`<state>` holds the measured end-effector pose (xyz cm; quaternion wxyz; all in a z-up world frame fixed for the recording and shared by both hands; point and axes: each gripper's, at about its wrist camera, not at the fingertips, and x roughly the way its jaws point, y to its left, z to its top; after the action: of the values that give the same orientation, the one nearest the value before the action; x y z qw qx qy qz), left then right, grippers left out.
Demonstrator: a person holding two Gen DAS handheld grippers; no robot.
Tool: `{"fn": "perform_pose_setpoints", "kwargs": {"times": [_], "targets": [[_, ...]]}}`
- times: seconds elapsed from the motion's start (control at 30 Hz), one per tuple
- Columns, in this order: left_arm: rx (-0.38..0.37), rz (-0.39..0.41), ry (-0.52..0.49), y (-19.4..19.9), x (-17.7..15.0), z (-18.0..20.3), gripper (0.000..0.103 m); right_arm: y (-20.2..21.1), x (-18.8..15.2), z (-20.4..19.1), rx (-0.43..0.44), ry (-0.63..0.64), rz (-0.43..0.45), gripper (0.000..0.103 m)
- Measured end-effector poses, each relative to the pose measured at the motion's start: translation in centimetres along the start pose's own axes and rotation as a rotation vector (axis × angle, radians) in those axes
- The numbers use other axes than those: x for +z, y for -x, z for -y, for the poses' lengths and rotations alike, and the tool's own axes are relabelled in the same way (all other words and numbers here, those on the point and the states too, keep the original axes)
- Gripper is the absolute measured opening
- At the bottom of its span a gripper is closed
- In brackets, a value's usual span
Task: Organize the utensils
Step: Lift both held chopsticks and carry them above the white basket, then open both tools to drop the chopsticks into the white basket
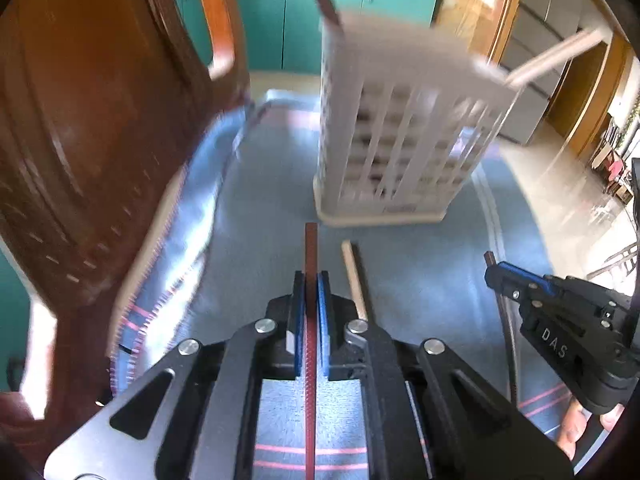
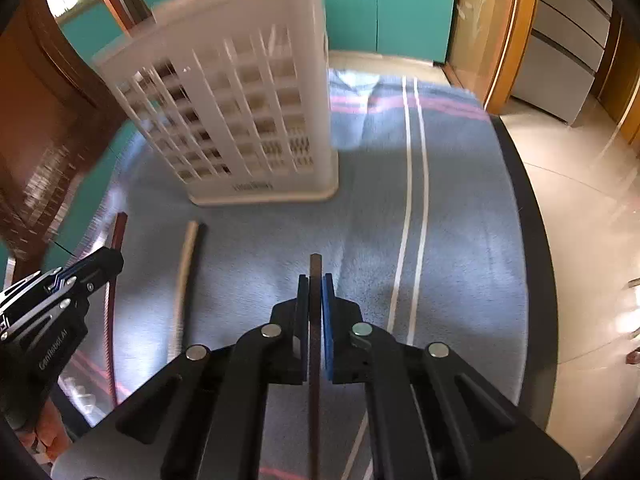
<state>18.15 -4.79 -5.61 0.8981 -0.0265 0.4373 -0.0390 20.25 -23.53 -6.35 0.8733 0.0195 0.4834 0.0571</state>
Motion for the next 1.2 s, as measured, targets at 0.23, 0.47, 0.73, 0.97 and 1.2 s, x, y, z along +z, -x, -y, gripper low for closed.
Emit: {"fn": "perform_pose_setpoints", "kwargs": {"times": [0.23,0.47,0.73,0.97,1.2], "targets": [[-0.016,0.145,-0.016,6.0,1.3,0.9,0.007,6.1,0.9,0.3,0.054,-0.002,0.124,0.007],[-0.059,0.255,-0.013,10.8,2.1,1.4,0.007,11.0,1.5,0.2,0.101,-0.017,0.225,0.007],[-0.118,0.428,0.044,16.4,3.8,0.1,0.007,16.5,2.8,0.4,0.133,-0.015,0.352,0.007],[-0.177,0.587,0.178,20.1,7.0,-2.0,0.007,21.9,7.1,0.1,0.176,-0.011,0.500,0.007],[-0.240,0.698,0.394,19.9,8.8,-4.8,0.007,26.9,12.0,-0.2,0.167,-0.035,0.665,0.007]]}}
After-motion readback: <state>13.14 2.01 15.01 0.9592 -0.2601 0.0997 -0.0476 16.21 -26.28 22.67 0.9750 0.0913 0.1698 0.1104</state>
